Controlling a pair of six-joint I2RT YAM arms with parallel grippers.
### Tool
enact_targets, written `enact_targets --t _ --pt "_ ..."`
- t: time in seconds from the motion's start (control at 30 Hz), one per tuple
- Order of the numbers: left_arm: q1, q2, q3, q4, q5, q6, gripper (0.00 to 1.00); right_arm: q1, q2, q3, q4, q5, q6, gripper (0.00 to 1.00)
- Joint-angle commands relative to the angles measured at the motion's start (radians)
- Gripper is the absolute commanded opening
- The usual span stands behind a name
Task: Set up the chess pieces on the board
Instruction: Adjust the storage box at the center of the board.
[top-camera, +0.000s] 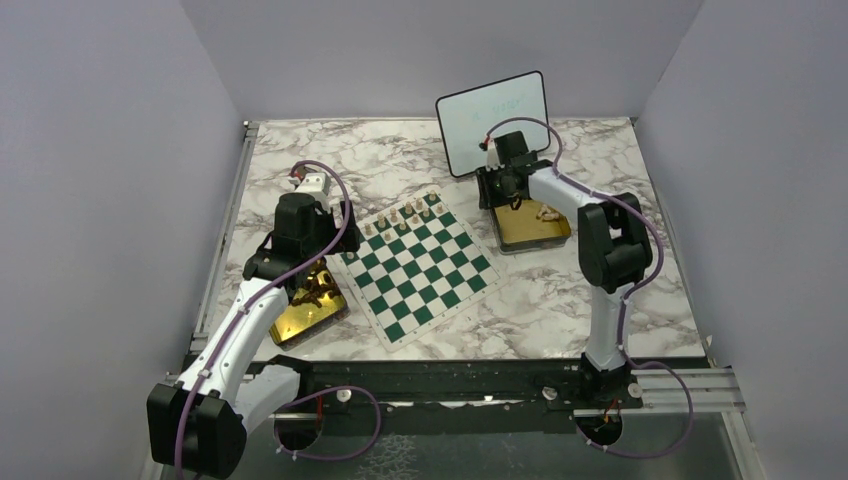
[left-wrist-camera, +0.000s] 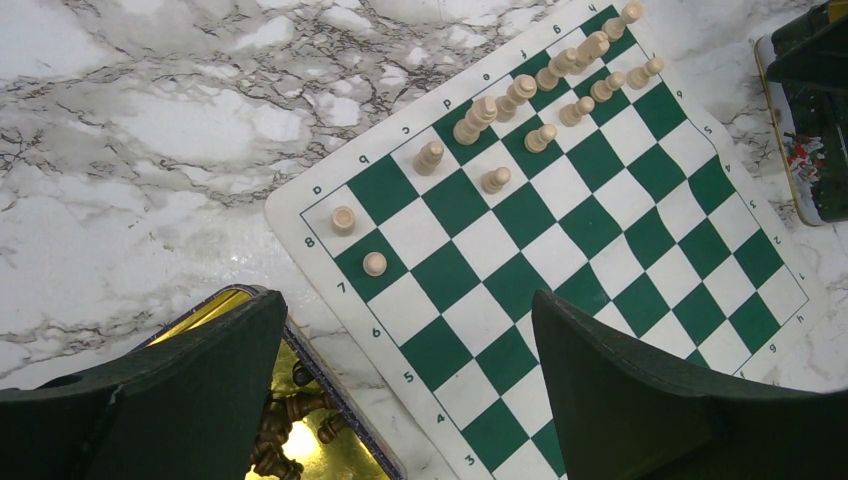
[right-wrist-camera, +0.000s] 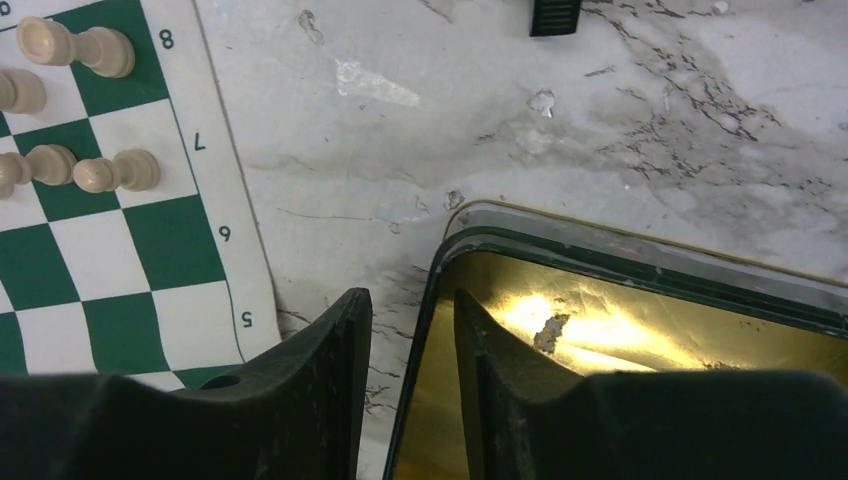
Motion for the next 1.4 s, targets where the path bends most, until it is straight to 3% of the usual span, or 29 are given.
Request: enact_targets --t 0.0,0.97,1.37 --pt "-0.005 -0.016 0.023 0.005 -0.007 0.009 0.93 0.041 0.011 0.036 0.032 -0.008 -0.089 0.38" --pt "-0.005 -0.002 0.024 0.006 -0.005 0.012 0.93 0.125 0.019 0.032 0.110 -0.115 -0.417 0.30" --pt "-0.005 -0.007 0.022 0.006 -0.003 0.013 0.94 0.134 0.001 0.039 0.128 -0.082 -0.383 0.33"
